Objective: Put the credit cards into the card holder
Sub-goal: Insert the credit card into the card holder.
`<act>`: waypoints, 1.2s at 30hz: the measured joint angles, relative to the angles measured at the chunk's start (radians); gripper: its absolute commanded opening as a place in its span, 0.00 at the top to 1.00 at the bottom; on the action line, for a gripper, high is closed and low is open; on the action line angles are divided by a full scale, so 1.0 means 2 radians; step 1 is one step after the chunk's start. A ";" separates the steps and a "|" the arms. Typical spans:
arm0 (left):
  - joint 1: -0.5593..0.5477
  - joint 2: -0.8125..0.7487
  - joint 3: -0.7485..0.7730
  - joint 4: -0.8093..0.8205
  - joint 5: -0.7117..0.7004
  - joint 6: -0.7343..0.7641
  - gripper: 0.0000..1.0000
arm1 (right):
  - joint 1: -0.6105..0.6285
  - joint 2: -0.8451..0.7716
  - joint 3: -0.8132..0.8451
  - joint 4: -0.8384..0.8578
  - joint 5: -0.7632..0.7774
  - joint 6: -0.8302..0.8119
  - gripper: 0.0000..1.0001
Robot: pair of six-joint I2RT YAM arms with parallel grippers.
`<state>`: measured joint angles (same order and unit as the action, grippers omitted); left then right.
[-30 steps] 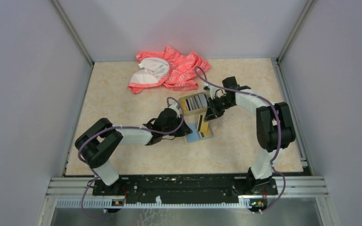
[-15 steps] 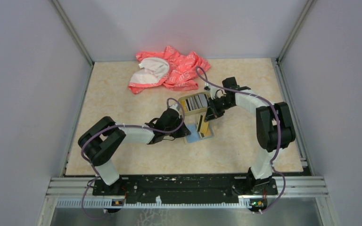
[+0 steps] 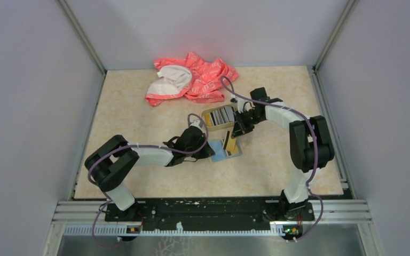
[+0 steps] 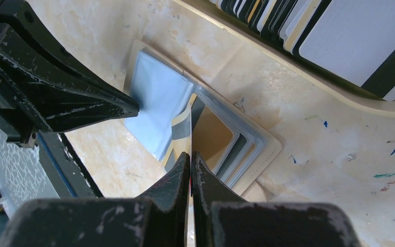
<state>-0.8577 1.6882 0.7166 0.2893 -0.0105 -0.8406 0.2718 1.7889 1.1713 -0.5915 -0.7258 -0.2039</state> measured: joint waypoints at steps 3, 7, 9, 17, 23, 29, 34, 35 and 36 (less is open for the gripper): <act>-0.001 0.000 -0.002 0.000 -0.002 -0.001 0.96 | 0.006 0.000 0.000 0.000 0.006 0.003 1.00; -0.003 -0.001 -0.006 0.006 -0.004 -0.002 0.96 | 0.010 0.000 0.000 0.000 0.013 0.004 1.00; -0.003 -0.001 -0.010 0.011 -0.004 -0.003 0.96 | 0.010 0.000 0.000 -0.001 0.016 0.007 1.00; -0.008 -0.027 -0.043 0.028 -0.012 0.000 0.96 | 0.017 -0.015 0.001 -0.007 0.035 0.012 1.00; -0.008 -0.032 -0.057 0.039 -0.017 0.005 0.96 | 0.023 -0.024 0.004 -0.011 0.042 0.013 1.00; -0.009 -0.032 -0.063 0.051 -0.016 0.012 0.95 | 0.034 -0.024 0.004 -0.012 0.050 0.018 1.00; -0.009 -0.032 -0.070 0.065 -0.016 0.013 0.95 | 0.034 -0.022 0.004 -0.012 0.053 0.023 1.00; -0.009 -0.032 -0.072 0.068 -0.016 0.013 0.95 | 0.034 -0.022 0.004 -0.012 0.054 0.024 1.00; -0.009 -0.032 -0.073 0.070 -0.016 0.013 0.95 | 0.034 -0.022 0.004 -0.012 0.055 0.025 1.00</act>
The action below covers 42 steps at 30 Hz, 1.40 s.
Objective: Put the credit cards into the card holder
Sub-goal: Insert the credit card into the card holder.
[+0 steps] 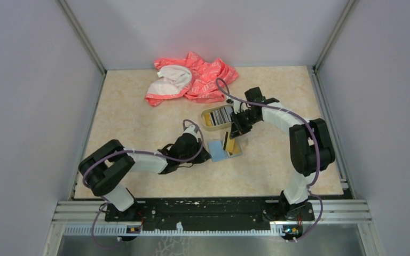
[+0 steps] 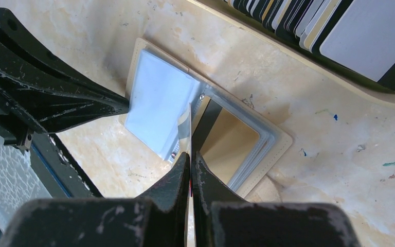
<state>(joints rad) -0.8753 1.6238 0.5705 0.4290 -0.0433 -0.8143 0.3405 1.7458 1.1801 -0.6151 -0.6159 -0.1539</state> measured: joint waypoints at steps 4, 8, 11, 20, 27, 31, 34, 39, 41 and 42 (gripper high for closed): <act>0.000 -0.004 -0.005 0.003 -0.001 0.002 0.95 | 0.000 0.005 0.000 0.000 0.001 0.002 1.00; 0.000 -0.009 -0.008 0.003 -0.002 0.006 0.95 | 0.000 0.015 0.000 0.000 0.001 0.005 1.00; 0.000 -0.014 -0.011 0.003 -0.006 0.012 0.95 | 0.000 0.020 0.000 0.001 0.002 0.008 1.00; 0.000 -0.050 -0.036 0.016 -0.013 0.025 0.93 | 0.000 0.032 0.000 0.002 -0.009 0.013 1.00; 0.000 -0.066 -0.049 0.043 -0.008 0.043 0.89 | 0.000 0.045 0.014 -0.014 -0.018 -0.006 1.00; 0.000 -0.065 -0.048 0.044 -0.006 0.051 0.82 | 0.000 0.047 0.018 -0.027 -0.016 -0.025 1.00; 0.000 -0.059 -0.046 0.043 -0.006 0.052 0.78 | 0.000 0.055 0.026 -0.038 -0.014 -0.035 0.99; 0.000 -0.050 -0.045 0.043 -0.008 0.052 0.75 | 0.002 0.072 0.035 -0.053 -0.014 -0.048 0.99; 0.000 -0.046 -0.044 0.042 -0.008 0.052 0.74 | 0.006 0.075 0.036 -0.057 -0.014 -0.051 0.99; 0.000 -0.043 -0.043 0.041 -0.008 0.052 0.74 | 0.008 0.075 0.036 -0.059 -0.014 -0.052 0.99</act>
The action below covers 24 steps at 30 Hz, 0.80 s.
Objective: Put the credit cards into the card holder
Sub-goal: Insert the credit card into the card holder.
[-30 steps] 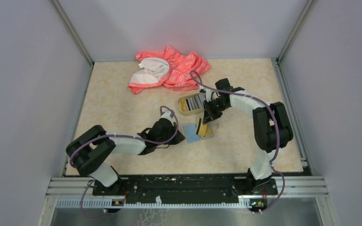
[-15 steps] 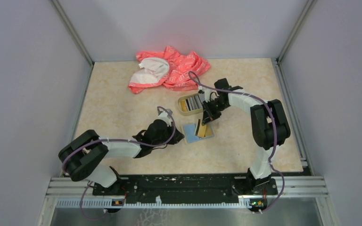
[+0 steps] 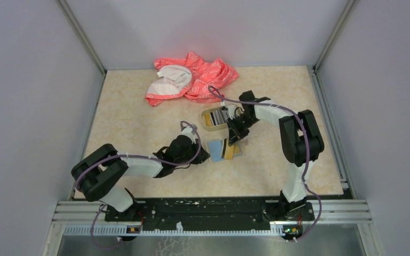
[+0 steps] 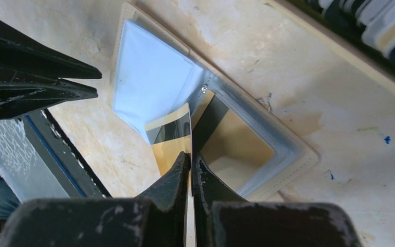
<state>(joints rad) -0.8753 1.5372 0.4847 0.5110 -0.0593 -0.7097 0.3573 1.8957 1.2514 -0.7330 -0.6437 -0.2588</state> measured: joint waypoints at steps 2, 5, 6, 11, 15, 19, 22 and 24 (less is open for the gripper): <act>0.000 0.006 0.006 -0.003 0.000 0.000 0.74 | 0.006 0.000 0.000 -0.003 0.001 -0.003 0.99; 0.000 0.014 0.015 -0.009 0.000 0.000 0.72 | 0.013 0.001 0.001 -0.008 0.001 -0.007 0.98; 0.000 0.016 0.017 -0.010 0.000 0.000 0.72 | 0.014 0.002 0.001 -0.008 0.001 -0.009 0.98; 0.000 0.034 0.034 -0.027 0.001 0.001 0.72 | 0.021 0.006 0.011 -0.013 0.007 -0.017 0.95; 0.000 0.041 0.047 -0.038 0.000 0.002 0.72 | 0.026 0.012 0.022 -0.019 0.011 -0.019 0.92; 0.000 0.043 0.048 -0.039 0.000 0.002 0.71 | 0.027 0.024 0.034 -0.026 0.014 -0.021 0.90; 0.000 0.043 0.050 -0.041 0.000 0.002 0.71 | 0.027 0.037 0.044 -0.033 0.012 -0.022 0.89; 0.000 0.043 0.052 -0.046 0.000 0.002 0.71 | 0.027 0.042 0.050 -0.038 0.010 -0.023 0.89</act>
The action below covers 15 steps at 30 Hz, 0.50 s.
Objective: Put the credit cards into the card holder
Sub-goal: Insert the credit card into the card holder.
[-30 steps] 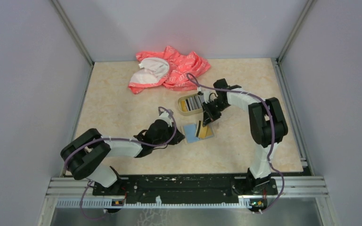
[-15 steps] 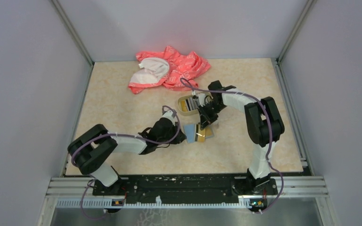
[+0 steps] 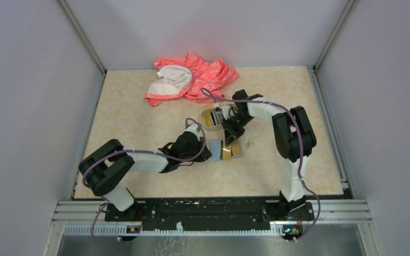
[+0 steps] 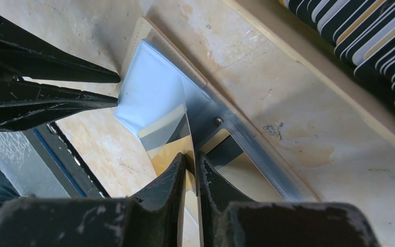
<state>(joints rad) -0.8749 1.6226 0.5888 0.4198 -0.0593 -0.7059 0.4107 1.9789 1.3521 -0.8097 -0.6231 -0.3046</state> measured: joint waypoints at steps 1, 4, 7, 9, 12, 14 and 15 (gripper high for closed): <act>0.000 0.000 0.001 -0.002 0.000 0.000 0.71 | 0.000 0.002 0.003 -0.003 0.000 0.000 0.89; 0.000 0.000 0.004 -0.006 0.000 0.000 0.71 | 0.000 0.009 0.013 -0.012 -0.002 -0.002 0.88; 0.000 0.000 0.006 -0.011 0.000 0.000 0.71 | 0.000 0.017 0.024 -0.019 -0.004 -0.004 0.86; 0.000 0.000 0.008 -0.014 -0.001 0.001 0.71 | 0.001 0.023 0.031 -0.024 -0.005 -0.004 0.86; 0.000 0.001 0.010 -0.017 -0.001 0.002 0.71 | 0.003 0.030 0.042 -0.027 -0.005 -0.004 0.85; 0.000 0.001 0.010 -0.018 -0.001 0.003 0.71 | 0.006 0.035 0.049 -0.029 -0.005 -0.004 0.85; 0.000 0.002 0.011 -0.018 -0.001 0.004 0.71 | 0.008 0.037 0.052 -0.031 -0.005 -0.005 0.84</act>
<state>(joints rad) -0.8749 1.6257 0.6102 0.3843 -0.0605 -0.6987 0.4259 2.0525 1.4570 -0.8715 -0.6323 -0.3138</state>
